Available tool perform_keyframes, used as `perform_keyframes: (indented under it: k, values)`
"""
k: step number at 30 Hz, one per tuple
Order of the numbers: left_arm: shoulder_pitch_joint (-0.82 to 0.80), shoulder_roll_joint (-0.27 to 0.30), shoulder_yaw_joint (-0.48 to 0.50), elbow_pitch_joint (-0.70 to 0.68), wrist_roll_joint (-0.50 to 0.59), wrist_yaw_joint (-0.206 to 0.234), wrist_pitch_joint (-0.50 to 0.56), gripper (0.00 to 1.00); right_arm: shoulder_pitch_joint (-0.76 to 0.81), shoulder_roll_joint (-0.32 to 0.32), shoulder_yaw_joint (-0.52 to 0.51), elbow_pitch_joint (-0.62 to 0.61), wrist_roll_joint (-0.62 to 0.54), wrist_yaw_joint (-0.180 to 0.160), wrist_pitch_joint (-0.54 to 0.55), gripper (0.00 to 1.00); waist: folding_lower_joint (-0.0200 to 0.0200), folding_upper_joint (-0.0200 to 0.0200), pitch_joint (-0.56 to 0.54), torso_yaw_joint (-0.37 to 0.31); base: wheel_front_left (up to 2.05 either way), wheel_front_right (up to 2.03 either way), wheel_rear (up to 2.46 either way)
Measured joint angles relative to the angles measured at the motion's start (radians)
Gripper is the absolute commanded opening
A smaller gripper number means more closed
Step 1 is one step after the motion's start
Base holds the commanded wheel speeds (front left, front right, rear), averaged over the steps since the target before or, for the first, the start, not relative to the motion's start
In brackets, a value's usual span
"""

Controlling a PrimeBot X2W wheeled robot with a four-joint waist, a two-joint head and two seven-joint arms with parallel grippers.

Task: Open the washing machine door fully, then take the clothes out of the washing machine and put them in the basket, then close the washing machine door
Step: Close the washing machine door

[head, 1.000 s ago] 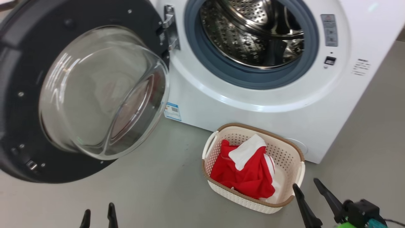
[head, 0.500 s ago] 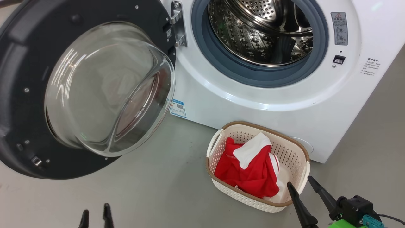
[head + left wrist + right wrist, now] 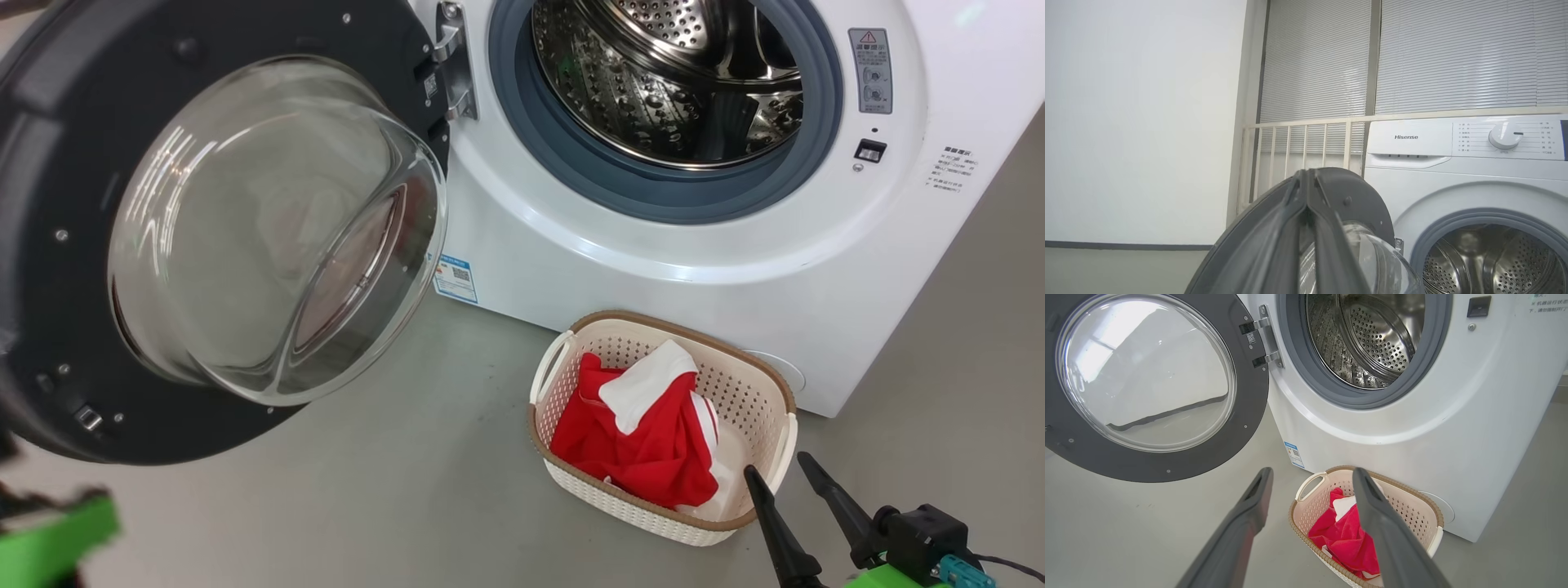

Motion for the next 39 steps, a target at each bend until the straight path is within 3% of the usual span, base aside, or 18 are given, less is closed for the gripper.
perform_keyframes:
  k: [5, 11, 17, 19, 20, 23, 27, 34, 39]
  values:
    - [-0.185, 0.035, 0.139, 0.009, 0.038, -0.081, -0.001, 0.00, 0.004, 0.008, -0.015, -0.004, -0.001, 0.000, 0.000, 1.00, 0.0000, 0.0000, 0.001, -0.005, 0.00, 0.00, 0.00]
    - [-0.399, 0.159, 0.205, 0.134, 0.035, -0.107, -0.001, 0.00, 0.007, 0.019, -0.042, -0.017, -0.004, 0.000, 0.000, 1.00, 0.0000, 0.0000, 0.011, -0.008, 0.00, 0.00, 0.00]
    - [-0.555, 0.234, 0.252, 0.379, -0.064, -0.108, -0.004, 0.00, 0.007, 0.023, -0.054, -0.029, -0.007, 0.000, 0.000, 1.00, 0.0000, 0.0000, 0.030, -0.006, 0.00, 0.00, 0.00]
    - [-0.596, 0.259, 0.262, 0.506, -0.122, -0.108, -0.004, 0.00, 0.007, 0.024, -0.057, -0.031, -0.008, 0.000, 0.000, 1.00, 0.0000, 0.0000, 0.036, -0.006, 0.00, 0.00, 0.00]
    - [-0.632, 0.288, 0.273, 0.646, -0.200, -0.108, -0.001, 0.00, 0.006, 0.024, -0.058, -0.033, -0.014, 0.000, 0.000, 1.00, 0.0000, 0.0000, 0.045, -0.008, 0.00, 0.00, 0.00]
    - [-0.693, 0.336, 0.273, 0.825, -0.316, -0.108, 0.090, 0.00, 0.005, 0.021, -0.059, -0.035, -0.014, 0.000, 0.000, 1.00, 0.0000, 0.0000, 0.058, -0.013, 0.00, 0.00, 0.00]
    - [-0.749, 0.401, 0.258, 0.958, -0.435, -0.108, 0.200, 0.00, 0.002, 0.013, -0.059, -0.040, -0.017, 0.000, 0.000, 1.00, 0.0000, 0.0000, 0.076, -0.021, 0.00, 0.00, 0.00]
    - [-0.760, 0.483, 0.181, 1.046, -0.606, -0.108, 0.410, 0.00, -0.004, 0.006, -0.057, -0.042, -0.017, 0.000, 0.000, 1.00, 0.0000, 0.0000, 0.100, -0.033, 0.00, 0.00, 0.00]
    - [-0.741, 0.507, 0.113, 1.068, -0.697, -0.108, 0.586, 0.00, -0.004, 0.006, -0.048, -0.042, -0.021, 0.000, 0.000, 1.00, 0.0000, 0.0000, 0.103, -0.034, 0.00, 0.00, 0.00]
